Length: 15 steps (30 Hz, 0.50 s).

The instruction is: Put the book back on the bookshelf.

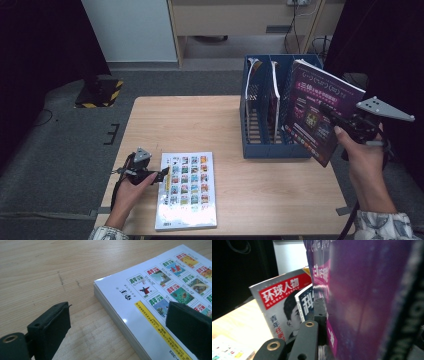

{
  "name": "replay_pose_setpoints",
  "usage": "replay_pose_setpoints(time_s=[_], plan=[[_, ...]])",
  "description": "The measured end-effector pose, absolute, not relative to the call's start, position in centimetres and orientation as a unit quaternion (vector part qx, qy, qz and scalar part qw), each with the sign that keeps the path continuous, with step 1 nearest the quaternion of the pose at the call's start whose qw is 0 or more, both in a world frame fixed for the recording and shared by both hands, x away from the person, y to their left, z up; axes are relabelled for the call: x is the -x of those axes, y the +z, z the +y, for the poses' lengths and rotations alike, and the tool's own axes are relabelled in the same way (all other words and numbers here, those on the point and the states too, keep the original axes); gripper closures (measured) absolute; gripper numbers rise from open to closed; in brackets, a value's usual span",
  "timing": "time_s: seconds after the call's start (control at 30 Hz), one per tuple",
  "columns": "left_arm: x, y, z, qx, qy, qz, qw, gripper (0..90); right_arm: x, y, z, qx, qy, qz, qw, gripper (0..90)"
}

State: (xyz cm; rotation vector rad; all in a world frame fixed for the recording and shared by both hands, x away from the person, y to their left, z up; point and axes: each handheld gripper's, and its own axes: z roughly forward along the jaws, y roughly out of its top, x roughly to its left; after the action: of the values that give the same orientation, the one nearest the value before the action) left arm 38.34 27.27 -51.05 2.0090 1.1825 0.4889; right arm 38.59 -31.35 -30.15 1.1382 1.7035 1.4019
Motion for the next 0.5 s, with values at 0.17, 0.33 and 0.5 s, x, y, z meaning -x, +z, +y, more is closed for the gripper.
replay_pose_setpoints(time_s=[0.17, 0.33, 0.5], plan=[[-38.4, -51.1, 27.3, -0.784, 0.190, 0.461, 0.369, 5.5, -40.2, -30.4, -31.0, -0.448, 0.525, 0.646, 0.327, 84.3], [-38.4, -51.1, 27.3, -0.784, 0.189, 0.462, 0.370, 5.5, -41.6, -30.7, -30.7, -0.459, 0.516, 0.643, 0.330, 84.3], [-38.4, -51.1, 27.3, -0.784, 0.189, 0.461, 0.370, 5.5, -43.3, -30.9, -30.2, -0.473, 0.516, 0.633, 0.332, 84.3]])
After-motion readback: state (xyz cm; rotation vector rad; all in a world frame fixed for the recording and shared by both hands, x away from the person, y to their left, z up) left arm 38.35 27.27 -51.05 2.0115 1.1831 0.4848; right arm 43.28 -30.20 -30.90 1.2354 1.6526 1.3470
